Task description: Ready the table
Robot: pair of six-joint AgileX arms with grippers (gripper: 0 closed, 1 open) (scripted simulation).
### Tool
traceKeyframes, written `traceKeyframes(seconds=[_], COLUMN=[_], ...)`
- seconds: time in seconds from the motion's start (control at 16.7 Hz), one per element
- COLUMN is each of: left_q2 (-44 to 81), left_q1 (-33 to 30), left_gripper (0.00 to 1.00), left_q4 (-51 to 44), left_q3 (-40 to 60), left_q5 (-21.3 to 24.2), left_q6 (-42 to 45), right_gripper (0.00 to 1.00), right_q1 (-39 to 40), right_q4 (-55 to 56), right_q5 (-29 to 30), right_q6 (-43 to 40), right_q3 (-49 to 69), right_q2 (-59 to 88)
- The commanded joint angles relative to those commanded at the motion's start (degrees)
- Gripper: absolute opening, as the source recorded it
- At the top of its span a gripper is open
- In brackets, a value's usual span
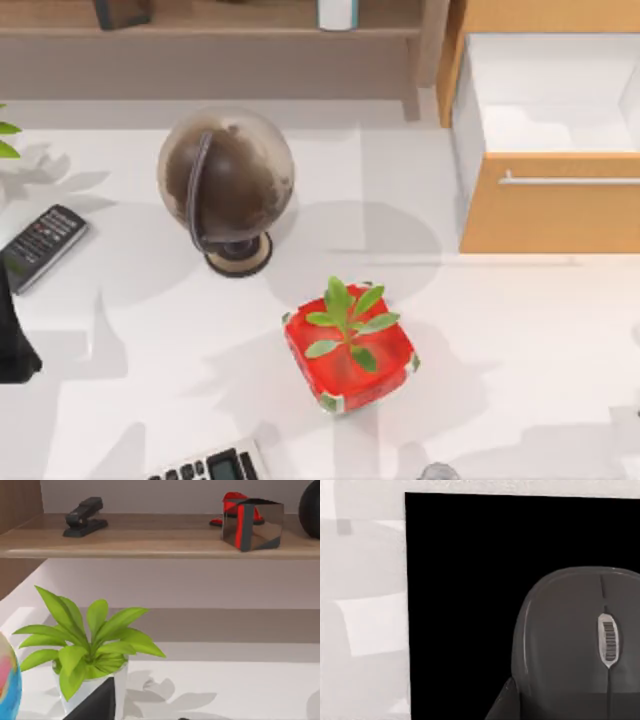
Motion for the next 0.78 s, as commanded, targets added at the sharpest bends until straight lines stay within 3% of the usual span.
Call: traceKeyframes(seconds=[0.78], left_q2=[0.0], left_q1=[0.0], left_gripper=[1.0], left_q4=[0.0], left_q3=[0.0], left_q5=[0.0], left_q6=[0.0], right_gripper=[0.0], right_q1=[-0.38], right_q4=[4.44], right_q5=[-1.36], right_q6=[-0.38], right_q3=[2.66], right_q2=[-2.9])
